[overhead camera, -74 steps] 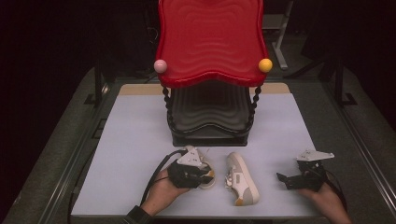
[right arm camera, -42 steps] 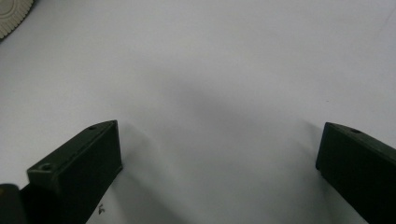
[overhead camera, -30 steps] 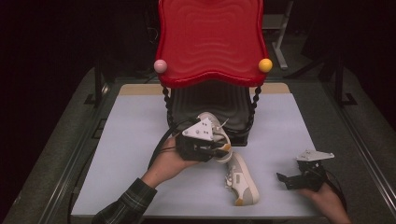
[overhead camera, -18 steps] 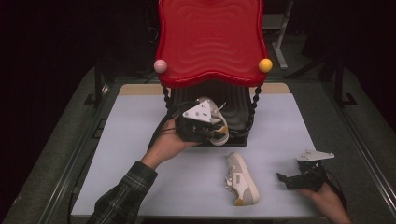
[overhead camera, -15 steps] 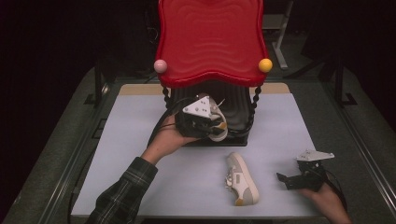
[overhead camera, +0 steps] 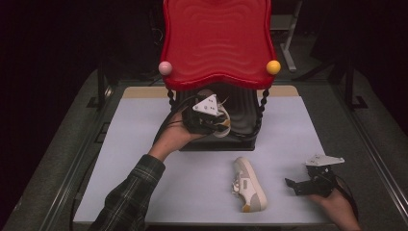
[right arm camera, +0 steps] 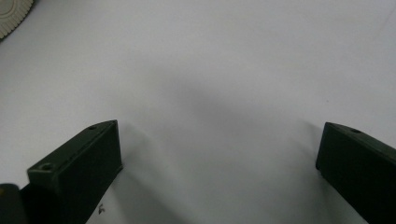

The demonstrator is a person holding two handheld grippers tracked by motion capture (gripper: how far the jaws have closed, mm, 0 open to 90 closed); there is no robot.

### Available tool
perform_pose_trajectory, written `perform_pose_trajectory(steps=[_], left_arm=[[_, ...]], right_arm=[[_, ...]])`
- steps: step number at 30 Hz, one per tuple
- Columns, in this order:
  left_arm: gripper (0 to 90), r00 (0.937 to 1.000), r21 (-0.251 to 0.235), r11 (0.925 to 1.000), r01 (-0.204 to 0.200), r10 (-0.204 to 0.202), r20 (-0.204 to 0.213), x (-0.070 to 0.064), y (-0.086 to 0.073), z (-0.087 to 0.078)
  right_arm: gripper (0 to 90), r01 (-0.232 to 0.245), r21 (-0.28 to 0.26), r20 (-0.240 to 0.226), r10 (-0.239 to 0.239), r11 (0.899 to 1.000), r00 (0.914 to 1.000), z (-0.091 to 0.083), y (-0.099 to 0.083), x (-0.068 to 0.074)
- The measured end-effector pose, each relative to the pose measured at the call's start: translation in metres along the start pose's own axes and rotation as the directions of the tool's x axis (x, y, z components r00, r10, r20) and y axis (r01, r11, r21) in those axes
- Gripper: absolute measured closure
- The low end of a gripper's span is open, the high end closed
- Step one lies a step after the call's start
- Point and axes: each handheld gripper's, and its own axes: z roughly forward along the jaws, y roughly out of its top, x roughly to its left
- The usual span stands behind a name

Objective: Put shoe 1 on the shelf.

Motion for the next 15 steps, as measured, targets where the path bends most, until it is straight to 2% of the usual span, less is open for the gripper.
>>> perform_pose_trajectory(steps=[5,6,8,10,15], left_arm=[[76.5,0.9996,-0.011,0.9995,0.029,-0.029,0.003,0.0,-0.004,0.001],[75.1,0.9995,-0.013,0.9994,0.033,-0.033,0.0,0.0,-0.005,0.001],[70.0,0.9989,-0.019,0.9988,0.045,-0.045,-0.015,-0.001,-0.004,-0.001],[66.3,0.9974,-0.047,0.9966,0.068,-0.069,-0.019,-0.003,-0.002,-0.006],[62.8,0.9933,-0.079,0.9919,0.099,-0.103,-0.053,-0.014,0.005,-0.023]], right_arm=[[1.6,0.006,0.017,-0.004,-0.006,1.0,1.0,-0.001,0.002,-0.001],[4.7,0.009,0.03,-0.006,-0.009,1.0,0.9999,-0.002,0.004,0.0],[19.5,0.018,0.037,-0.023,-0.017,0.999,0.9996,-0.007,0.008,0.001],[22.8,0.016,0.017,-0.024,-0.015,1.0,0.9996,-0.012,0.014,0.004],[46.2,0.02,-0.067,-0.069,-0.025,0.998,0.9973,-0.026,0.036,0.016]])
